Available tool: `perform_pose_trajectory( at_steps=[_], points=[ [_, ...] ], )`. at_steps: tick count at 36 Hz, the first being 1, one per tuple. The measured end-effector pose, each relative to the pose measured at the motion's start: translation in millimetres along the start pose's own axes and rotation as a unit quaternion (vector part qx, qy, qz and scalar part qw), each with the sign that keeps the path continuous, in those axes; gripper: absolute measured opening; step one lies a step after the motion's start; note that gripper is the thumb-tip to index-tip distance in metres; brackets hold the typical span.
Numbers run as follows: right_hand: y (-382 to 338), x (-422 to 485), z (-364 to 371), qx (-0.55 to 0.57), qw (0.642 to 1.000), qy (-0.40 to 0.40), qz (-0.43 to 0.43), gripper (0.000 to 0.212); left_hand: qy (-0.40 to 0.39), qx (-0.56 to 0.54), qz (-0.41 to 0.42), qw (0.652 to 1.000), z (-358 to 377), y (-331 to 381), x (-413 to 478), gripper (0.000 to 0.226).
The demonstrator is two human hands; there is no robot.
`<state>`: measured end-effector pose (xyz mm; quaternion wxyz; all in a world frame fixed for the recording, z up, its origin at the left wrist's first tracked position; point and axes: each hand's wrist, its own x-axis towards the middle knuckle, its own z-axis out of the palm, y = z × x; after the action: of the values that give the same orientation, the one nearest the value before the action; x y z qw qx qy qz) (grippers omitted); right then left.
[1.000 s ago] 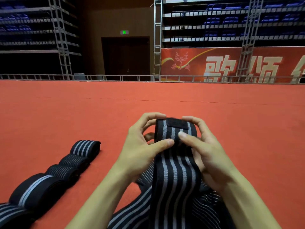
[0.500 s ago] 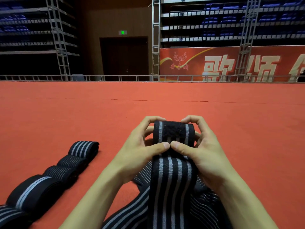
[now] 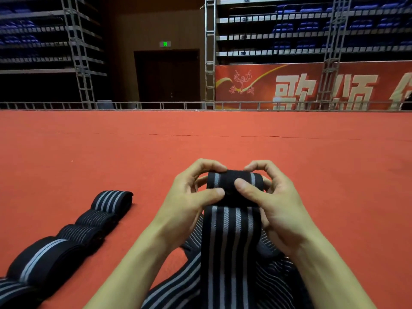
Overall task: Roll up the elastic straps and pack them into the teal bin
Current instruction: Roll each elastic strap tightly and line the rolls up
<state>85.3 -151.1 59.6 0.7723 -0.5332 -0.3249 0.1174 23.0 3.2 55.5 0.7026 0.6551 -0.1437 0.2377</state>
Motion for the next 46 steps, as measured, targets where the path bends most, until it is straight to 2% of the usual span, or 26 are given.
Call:
perform_pose_trajectory(
  at_steps=[2,5,9,13,17,22,26,32,35,40,43,46],
  points=[
    [1,0,0,0.004,1.0,-0.011,-0.009,0.032,0.015,-0.039,-0.035,0.999,1,3,0,0.034],
    [2,0,1,0.01,1.0,-0.019,-0.023,0.035,0.053,0.016,-0.086,0.995,3,3,0,0.035],
    [1,1,1,0.027,1.0,-0.009,-0.011,0.042,0.054,0.035,-0.128,0.99,2,4,-1,0.039],
    [0,1,1,0.053,0.998,-0.009,0.046,0.057,0.062,0.023,-0.105,0.992,-2,6,-1,0.043],
    [-1,1,0,0.059,0.995,-0.02,0.084,0.06,0.055,0.057,-0.054,0.995,-3,8,-1,0.049],
    [-2,0,1,0.028,0.997,-0.013,0.067,0.055,0.034,0.077,-0.005,0.996,-1,6,-2,0.056],
    [-3,-2,2,0.004,1.0,0.0,0.029,0.05,0.029,0.089,0.002,0.996,-2,3,-3,0.058],
    [-1,-2,1,-0.028,1.0,-0.004,-0.006,0.045,-0.003,0.097,-0.08,0.992,-4,4,-3,0.062],
    [0,-1,0,-0.034,0.999,-0.003,-0.016,0.046,-0.008,0.112,-0.097,0.989,-4,5,-1,0.054],
    [1,0,-3,0.019,0.999,-0.009,0.036,0.059,-0.011,0.12,-0.038,0.992,-8,7,-1,0.051],
    [-1,1,-3,0.052,0.996,-0.034,0.069,0.052,-0.004,0.147,0.001,0.989,-8,5,0,0.053],
    [1,1,-1,0.024,0.998,-0.023,0.055,0.047,0.014,0.153,0.014,0.988,-5,0,0,0.055]
  ],
)
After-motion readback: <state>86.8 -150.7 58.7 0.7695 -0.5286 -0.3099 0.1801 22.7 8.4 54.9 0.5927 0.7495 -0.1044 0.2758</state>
